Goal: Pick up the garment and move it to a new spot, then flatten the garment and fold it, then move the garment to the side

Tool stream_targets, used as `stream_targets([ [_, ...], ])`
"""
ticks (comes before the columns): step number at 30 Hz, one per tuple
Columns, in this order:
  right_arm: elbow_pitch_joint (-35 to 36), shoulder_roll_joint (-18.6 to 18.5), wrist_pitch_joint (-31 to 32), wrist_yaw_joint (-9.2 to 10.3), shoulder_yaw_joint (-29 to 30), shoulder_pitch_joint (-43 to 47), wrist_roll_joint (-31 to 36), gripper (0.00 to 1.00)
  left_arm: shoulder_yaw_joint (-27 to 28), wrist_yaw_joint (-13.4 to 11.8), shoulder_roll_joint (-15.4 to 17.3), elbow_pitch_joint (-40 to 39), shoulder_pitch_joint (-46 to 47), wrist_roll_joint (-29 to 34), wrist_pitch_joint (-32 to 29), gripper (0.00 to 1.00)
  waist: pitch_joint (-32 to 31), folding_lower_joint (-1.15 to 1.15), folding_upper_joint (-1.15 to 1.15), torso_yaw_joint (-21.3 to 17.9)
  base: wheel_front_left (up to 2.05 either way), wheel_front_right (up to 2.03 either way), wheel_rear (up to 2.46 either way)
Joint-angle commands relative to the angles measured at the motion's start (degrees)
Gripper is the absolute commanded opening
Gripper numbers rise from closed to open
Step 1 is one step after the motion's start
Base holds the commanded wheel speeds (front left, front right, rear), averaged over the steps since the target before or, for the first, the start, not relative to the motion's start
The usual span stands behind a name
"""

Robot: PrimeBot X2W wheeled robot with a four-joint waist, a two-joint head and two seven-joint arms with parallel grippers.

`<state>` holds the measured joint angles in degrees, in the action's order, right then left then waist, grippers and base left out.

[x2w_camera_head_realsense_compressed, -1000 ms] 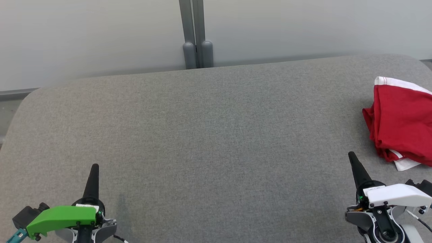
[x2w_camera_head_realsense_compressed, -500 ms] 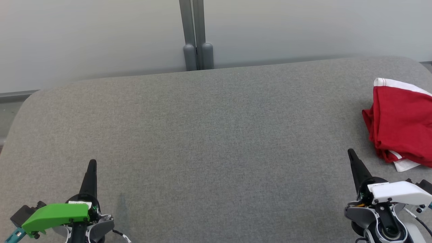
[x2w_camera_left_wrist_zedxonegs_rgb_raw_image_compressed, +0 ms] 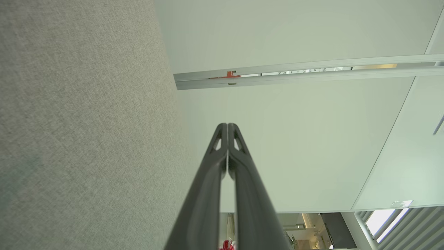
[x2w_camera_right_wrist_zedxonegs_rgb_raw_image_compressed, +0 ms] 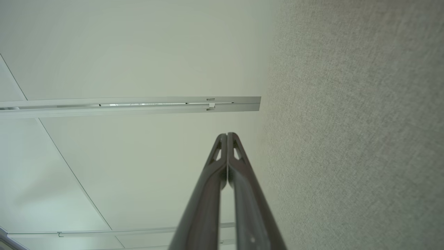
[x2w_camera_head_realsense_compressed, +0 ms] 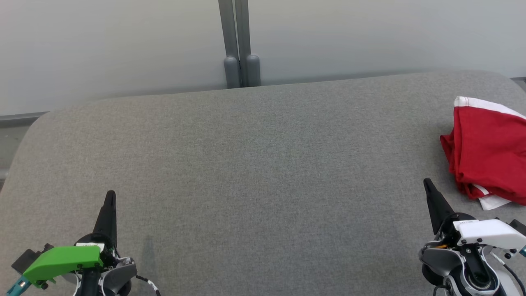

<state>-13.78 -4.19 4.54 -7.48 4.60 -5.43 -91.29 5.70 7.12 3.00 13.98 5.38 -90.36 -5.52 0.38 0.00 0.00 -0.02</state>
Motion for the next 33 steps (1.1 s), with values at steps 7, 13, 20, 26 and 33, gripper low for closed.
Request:
stream_targets([
  [7, -0.2, 0.2, 0.9, -0.02, 0.5, -0.9, -2.5, 0.00, 0.6, 0.5, 0.4, 0.1, 1.2, -2.5, -0.9, 0.00, -0.2, 0.00, 0.00, 0.0, 0.00, 0.00, 0.00],
  [13, -0.2, 0.3, 1.0, -0.02, 0.6, -0.9, -2.3, 0.00, 0.6, 0.5, 0.3, 0.1, 1.2, -2.4, -0.9, 0.00, -0.2, 0.00, 0.00, 0.0, 0.00, 0.00, 0.00],
  [20, -0.2, 0.4, 1.1, -0.02, 0.7, -0.9, -2.1, 0.00, 0.7, 0.5, 0.3, 0.1, 1.2, -2.3, -0.9, 0.00, -0.2, 0.00, 0.00, 0.0, 0.00, 0.00, 0.00],
  [26, -0.2, 0.5, 1.2, -0.02, 0.9, -0.9, -2.0, 0.00, 0.7, 0.5, 0.2, 0.1, 1.2, -2.3, -0.9, 0.00, -0.2, 0.00, 0.00, 0.0, 0.00, 0.00, 0.00],
  [33, -0.3, 0.6, 1.4, -0.02, 1.0, -0.9, -1.9, 0.00, 0.8, 0.5, 0.2, 0.1, 1.2, -2.2, -0.9, 0.00, -0.2, 0.00, 0.00, 0.0, 0.00, 0.00, 0.00],
])
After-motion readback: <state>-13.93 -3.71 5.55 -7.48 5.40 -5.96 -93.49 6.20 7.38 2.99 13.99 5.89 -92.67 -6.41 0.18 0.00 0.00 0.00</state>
